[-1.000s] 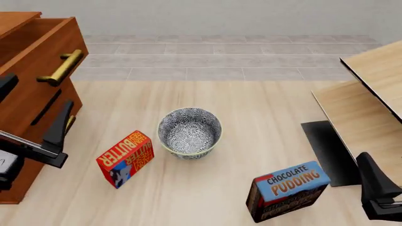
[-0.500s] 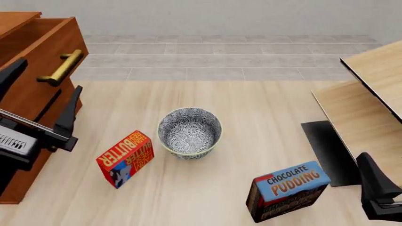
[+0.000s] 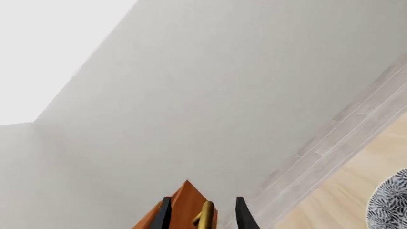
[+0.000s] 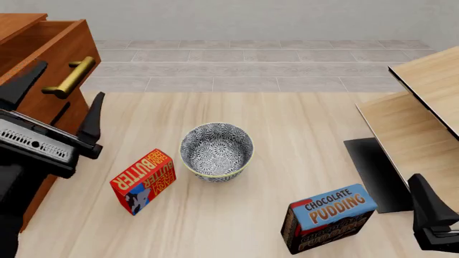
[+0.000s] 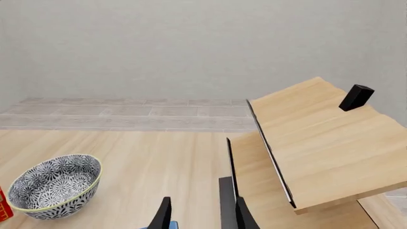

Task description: Close the top drawer of the cabinet.

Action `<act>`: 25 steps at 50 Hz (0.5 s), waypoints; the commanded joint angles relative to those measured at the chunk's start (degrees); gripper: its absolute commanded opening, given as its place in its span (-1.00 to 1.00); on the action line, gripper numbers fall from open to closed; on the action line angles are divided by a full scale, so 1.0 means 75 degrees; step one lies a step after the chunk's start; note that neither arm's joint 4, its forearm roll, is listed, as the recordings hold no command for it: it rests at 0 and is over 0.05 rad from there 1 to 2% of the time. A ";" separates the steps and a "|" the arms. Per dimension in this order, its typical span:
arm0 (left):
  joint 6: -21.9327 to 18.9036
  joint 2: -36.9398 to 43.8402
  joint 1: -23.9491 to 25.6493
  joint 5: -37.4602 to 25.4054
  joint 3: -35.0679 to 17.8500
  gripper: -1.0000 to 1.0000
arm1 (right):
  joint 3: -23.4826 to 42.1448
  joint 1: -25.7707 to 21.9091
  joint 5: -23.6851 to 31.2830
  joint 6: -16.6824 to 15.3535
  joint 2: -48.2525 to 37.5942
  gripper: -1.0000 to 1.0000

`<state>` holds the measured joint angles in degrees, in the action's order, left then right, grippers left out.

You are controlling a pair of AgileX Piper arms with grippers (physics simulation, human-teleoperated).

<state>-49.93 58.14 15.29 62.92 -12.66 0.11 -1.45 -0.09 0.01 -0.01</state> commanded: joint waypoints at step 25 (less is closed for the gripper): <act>-0.2190 0.1022 -0.0617 0.0930 -0.0345 1.00 | -0.0001 0.0016 -0.0009 0.0018 0.0000 1.00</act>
<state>-62.69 64.22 11.80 69.37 -14.27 0.11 -1.36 -0.06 0.12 -0.01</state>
